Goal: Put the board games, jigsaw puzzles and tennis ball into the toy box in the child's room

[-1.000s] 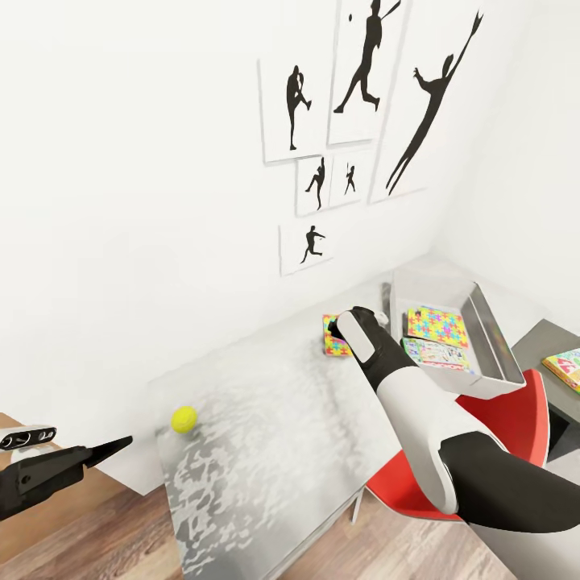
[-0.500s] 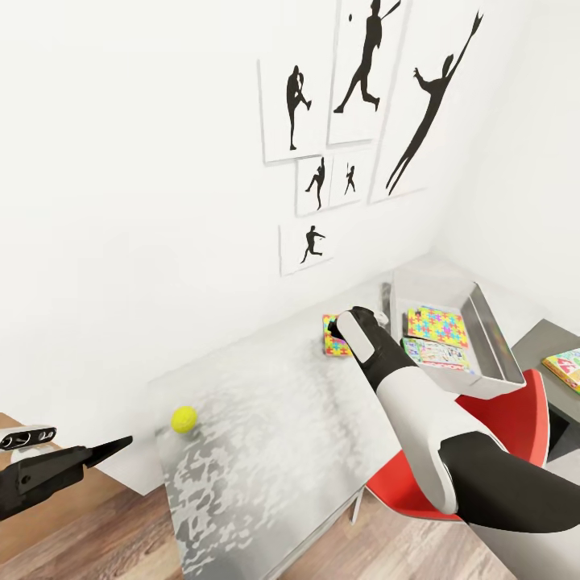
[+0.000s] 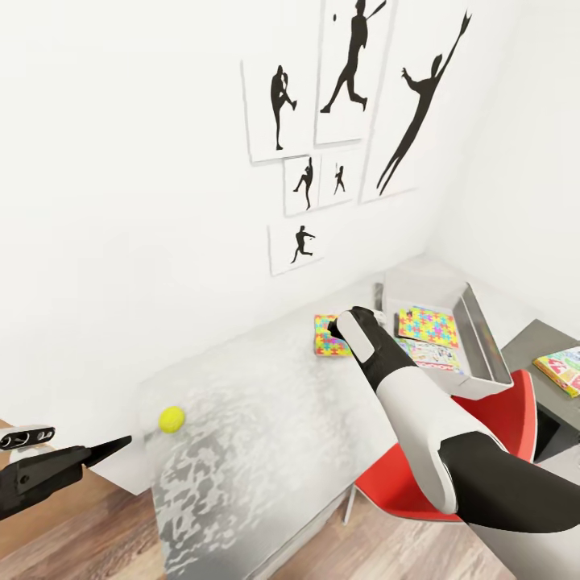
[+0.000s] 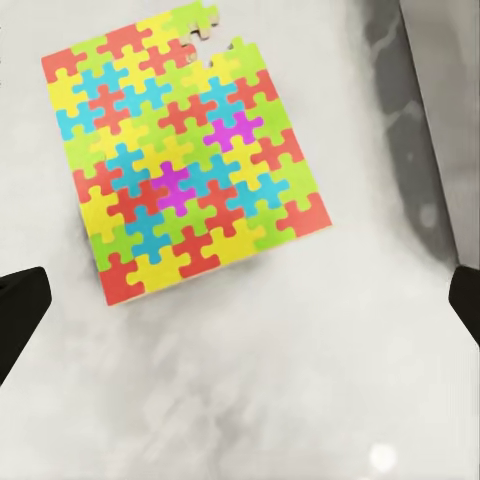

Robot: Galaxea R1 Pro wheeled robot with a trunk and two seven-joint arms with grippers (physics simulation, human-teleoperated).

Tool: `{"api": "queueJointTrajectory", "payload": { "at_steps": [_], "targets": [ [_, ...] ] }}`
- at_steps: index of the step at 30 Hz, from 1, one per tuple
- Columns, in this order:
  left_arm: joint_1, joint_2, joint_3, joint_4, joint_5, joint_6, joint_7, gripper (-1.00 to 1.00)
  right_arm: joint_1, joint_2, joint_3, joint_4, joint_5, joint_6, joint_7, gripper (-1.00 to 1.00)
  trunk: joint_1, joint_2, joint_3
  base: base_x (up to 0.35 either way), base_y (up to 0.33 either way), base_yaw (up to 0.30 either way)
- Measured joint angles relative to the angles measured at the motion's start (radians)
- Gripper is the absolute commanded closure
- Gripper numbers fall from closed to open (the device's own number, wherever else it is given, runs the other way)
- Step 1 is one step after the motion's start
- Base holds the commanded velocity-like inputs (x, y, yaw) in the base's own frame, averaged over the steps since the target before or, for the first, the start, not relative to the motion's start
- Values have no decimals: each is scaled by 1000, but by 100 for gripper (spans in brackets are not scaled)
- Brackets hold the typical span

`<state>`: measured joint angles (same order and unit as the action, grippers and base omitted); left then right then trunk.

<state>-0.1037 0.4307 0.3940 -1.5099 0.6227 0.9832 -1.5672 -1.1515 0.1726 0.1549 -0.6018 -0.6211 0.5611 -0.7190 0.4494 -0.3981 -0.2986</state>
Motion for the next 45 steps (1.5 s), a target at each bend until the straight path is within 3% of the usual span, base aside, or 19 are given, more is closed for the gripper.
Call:
{"api": "queueJointTrajectory", "payload": {
  "at_steps": [18,45],
  "targets": [
    [0,-1,2,1,0,0,0,-100,0,0,0,0,0,0,0,-100,0,0,0,0,-109,90],
    [0,-1,3,2,-1,-1,0,-100,0,0,0,0,0,0,0,-100,0,0,0,31,-7,2]
  ]
}}
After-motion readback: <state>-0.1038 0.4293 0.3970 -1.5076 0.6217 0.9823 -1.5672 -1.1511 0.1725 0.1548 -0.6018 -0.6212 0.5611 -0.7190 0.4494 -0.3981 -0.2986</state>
